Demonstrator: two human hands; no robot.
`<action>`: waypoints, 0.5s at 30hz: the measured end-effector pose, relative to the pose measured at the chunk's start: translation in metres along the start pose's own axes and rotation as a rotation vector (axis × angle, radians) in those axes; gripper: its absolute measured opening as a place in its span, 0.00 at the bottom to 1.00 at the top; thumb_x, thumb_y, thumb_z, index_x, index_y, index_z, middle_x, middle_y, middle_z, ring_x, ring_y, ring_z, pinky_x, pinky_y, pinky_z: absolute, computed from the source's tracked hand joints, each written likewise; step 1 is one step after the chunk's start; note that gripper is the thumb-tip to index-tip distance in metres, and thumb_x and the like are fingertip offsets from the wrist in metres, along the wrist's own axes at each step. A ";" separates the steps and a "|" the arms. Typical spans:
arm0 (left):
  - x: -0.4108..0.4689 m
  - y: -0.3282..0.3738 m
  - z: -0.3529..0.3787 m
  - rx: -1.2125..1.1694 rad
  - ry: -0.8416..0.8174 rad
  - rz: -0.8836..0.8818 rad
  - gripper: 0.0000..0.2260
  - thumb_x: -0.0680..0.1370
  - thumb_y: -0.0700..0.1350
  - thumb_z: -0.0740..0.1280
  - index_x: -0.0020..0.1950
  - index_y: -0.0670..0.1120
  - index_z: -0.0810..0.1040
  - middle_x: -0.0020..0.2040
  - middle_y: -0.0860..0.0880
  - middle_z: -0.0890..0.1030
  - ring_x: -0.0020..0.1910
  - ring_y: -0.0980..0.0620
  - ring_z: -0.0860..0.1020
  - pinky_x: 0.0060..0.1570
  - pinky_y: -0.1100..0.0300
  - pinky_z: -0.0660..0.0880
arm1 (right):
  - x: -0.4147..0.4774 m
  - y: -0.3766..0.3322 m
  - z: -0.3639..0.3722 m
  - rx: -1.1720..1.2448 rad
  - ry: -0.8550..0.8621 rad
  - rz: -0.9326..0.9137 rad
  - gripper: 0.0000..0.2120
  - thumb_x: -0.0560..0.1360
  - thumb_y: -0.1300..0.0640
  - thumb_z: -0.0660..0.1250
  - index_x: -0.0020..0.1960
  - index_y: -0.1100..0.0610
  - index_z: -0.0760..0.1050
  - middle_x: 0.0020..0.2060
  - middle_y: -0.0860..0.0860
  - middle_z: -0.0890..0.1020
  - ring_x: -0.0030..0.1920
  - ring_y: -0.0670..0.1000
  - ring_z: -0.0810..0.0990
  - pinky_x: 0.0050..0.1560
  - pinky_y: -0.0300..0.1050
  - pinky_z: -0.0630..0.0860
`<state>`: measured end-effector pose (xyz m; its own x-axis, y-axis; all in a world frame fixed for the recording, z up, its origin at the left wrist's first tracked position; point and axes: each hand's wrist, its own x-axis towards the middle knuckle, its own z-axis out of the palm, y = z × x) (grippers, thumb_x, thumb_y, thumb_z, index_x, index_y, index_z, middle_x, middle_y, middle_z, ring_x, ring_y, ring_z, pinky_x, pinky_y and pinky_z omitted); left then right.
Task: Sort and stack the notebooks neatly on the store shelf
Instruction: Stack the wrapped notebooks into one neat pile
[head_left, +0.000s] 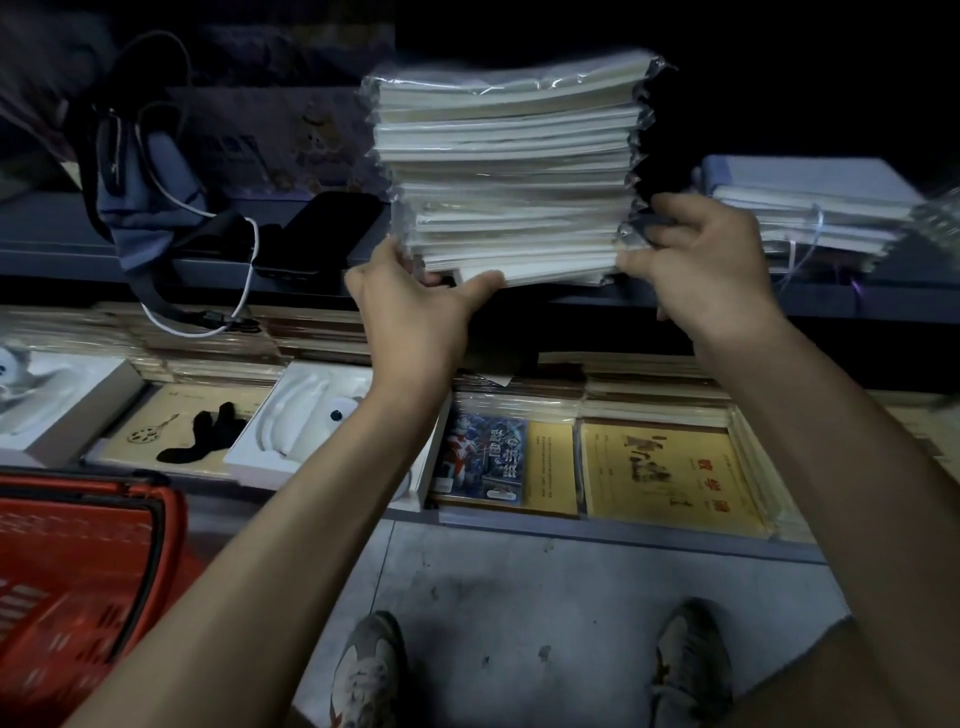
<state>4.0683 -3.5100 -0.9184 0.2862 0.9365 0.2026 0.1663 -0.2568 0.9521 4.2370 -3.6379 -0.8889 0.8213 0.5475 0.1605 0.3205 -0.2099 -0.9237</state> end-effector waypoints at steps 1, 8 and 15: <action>0.001 0.000 0.000 -0.026 -0.006 -0.019 0.29 0.54 0.64 0.82 0.45 0.51 0.76 0.50 0.42 0.83 0.58 0.40 0.81 0.57 0.45 0.82 | -0.001 0.000 0.000 0.013 0.003 0.008 0.32 0.75 0.66 0.73 0.77 0.55 0.69 0.68 0.50 0.79 0.63 0.47 0.79 0.54 0.46 0.80; 0.002 -0.007 0.001 -0.021 -0.015 0.030 0.26 0.58 0.57 0.84 0.50 0.48 0.81 0.49 0.43 0.83 0.52 0.46 0.84 0.55 0.49 0.83 | -0.005 -0.004 0.005 0.127 0.043 0.063 0.28 0.74 0.73 0.66 0.71 0.53 0.77 0.57 0.43 0.82 0.51 0.38 0.79 0.49 0.31 0.76; -0.003 -0.010 0.004 -0.100 0.028 0.093 0.17 0.70 0.36 0.81 0.39 0.50 0.74 0.37 0.51 0.72 0.36 0.56 0.71 0.43 0.60 0.75 | -0.012 -0.005 0.005 0.192 0.029 0.093 0.29 0.76 0.73 0.64 0.74 0.55 0.73 0.65 0.46 0.81 0.57 0.48 0.82 0.31 0.31 0.71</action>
<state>4.0696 -3.5115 -0.9294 0.2697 0.9165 0.2955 0.0450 -0.3186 0.9468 4.2232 -3.6388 -0.8879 0.8574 0.5086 0.0788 0.1492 -0.0991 -0.9838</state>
